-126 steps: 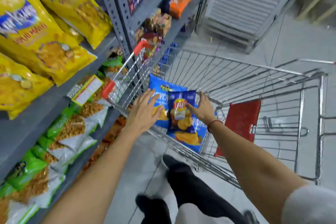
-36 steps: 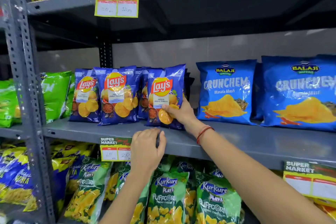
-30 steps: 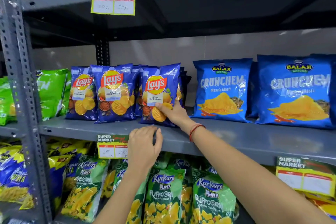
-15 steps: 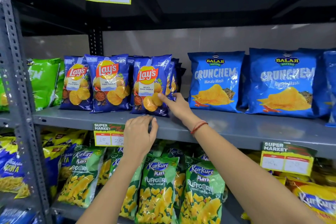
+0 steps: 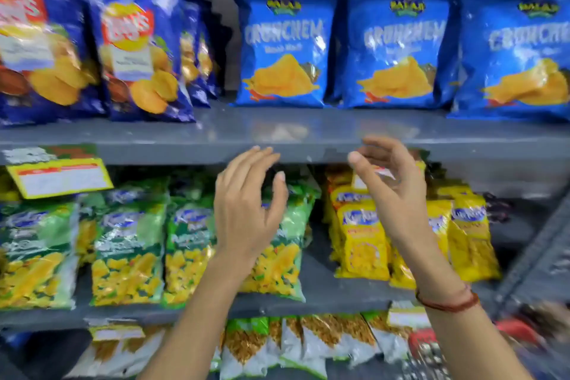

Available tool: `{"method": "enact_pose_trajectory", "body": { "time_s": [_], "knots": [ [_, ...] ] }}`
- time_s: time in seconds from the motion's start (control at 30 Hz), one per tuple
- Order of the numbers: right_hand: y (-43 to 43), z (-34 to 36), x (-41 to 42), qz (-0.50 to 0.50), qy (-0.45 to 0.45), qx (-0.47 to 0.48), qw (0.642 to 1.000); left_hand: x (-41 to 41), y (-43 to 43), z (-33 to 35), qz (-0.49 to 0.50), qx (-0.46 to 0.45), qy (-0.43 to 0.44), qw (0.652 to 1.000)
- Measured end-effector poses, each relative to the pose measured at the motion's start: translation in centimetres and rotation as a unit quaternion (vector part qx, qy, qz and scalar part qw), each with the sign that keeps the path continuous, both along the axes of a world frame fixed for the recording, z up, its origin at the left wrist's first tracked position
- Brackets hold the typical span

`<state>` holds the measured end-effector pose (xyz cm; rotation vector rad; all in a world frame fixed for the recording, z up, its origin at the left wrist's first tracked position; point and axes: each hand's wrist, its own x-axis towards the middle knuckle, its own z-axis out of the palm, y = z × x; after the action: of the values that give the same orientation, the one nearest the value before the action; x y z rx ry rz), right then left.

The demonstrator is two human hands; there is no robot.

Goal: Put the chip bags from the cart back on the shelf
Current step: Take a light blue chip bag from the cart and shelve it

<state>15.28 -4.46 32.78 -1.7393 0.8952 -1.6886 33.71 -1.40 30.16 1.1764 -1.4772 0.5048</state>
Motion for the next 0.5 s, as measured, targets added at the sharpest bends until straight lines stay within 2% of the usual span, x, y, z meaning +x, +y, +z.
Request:
{"method": "enact_pose_trajectory", "body": {
  "time_s": [0.1,0.27,0.4,0.5],
  "knots": [
    [1.0,-3.8,-5.6,-0.070,0.011,0.044,0.997,-5.0,-0.6,-3.6,-0.091,0.033,-0.015,0.995],
    [3.1,-11.7,-14.7,-0.192,0.006,0.161,0.968,-12.6,-2.0,-11.4,-0.221,0.171,-0.030,0.960],
    [5.5,-19.5,-21.2,-0.279,0.025,0.268,0.922,-17.7,-2.4,-18.8,-0.270,0.303,-0.057,0.912],
    [8.0,-26.0,-25.5,-0.340,0.030,0.363,0.867,-21.3,-1.7,-23.7,-0.309,0.398,-0.089,0.859]
  ]
}}
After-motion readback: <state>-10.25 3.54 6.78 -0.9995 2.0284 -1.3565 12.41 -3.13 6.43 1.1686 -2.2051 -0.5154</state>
